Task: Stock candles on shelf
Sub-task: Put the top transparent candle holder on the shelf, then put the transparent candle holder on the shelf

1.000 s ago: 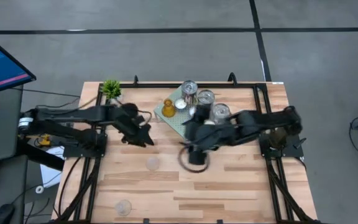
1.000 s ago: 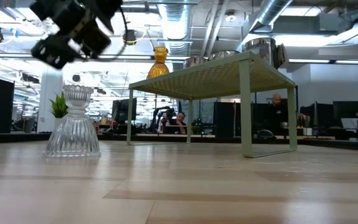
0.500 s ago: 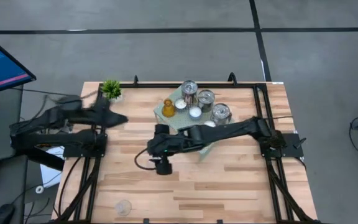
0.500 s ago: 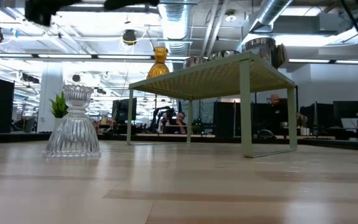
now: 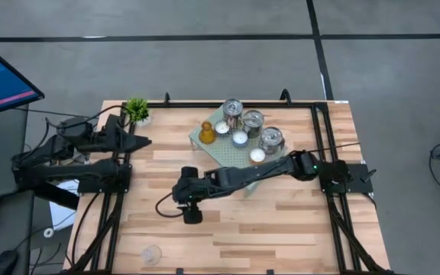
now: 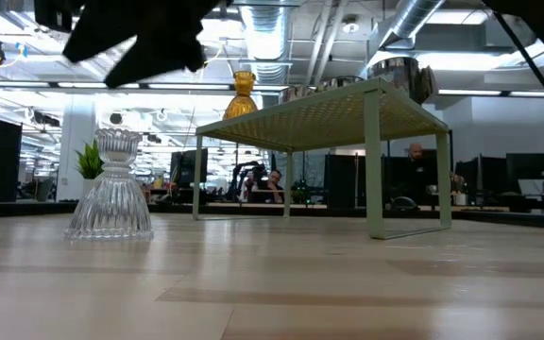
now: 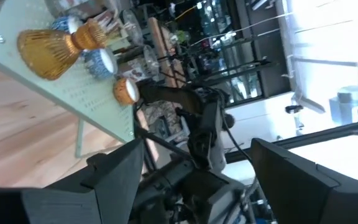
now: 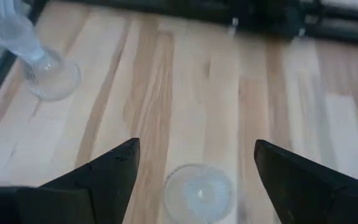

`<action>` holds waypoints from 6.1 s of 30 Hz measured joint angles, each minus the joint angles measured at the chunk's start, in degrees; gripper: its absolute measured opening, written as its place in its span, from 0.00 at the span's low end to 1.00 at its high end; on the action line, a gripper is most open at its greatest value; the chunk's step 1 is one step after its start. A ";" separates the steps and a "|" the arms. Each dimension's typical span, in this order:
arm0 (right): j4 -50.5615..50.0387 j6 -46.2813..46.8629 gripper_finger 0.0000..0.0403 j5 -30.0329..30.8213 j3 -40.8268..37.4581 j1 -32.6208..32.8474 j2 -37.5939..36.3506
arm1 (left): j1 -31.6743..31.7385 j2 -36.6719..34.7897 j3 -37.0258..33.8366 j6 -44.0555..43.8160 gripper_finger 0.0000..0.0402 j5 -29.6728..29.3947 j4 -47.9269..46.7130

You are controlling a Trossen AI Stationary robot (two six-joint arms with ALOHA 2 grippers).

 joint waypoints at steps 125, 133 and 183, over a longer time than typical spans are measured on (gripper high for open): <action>-13.56 4.31 0.38 8.07 -23.20 -11.76 -31.84 | -0.03 0.75 -0.02 5.93 0.74 0.36 3.02; -9.98 4.29 0.38 6.03 -27.90 -13.45 -32.00 | -0.03 0.75 -0.02 5.92 0.74 0.01 3.04; -12.18 -0.39 0.66 3.59 -18.04 -16.60 -36.40 | -6.16 8.43 0.00 12.34 0.73 26.25 -15.63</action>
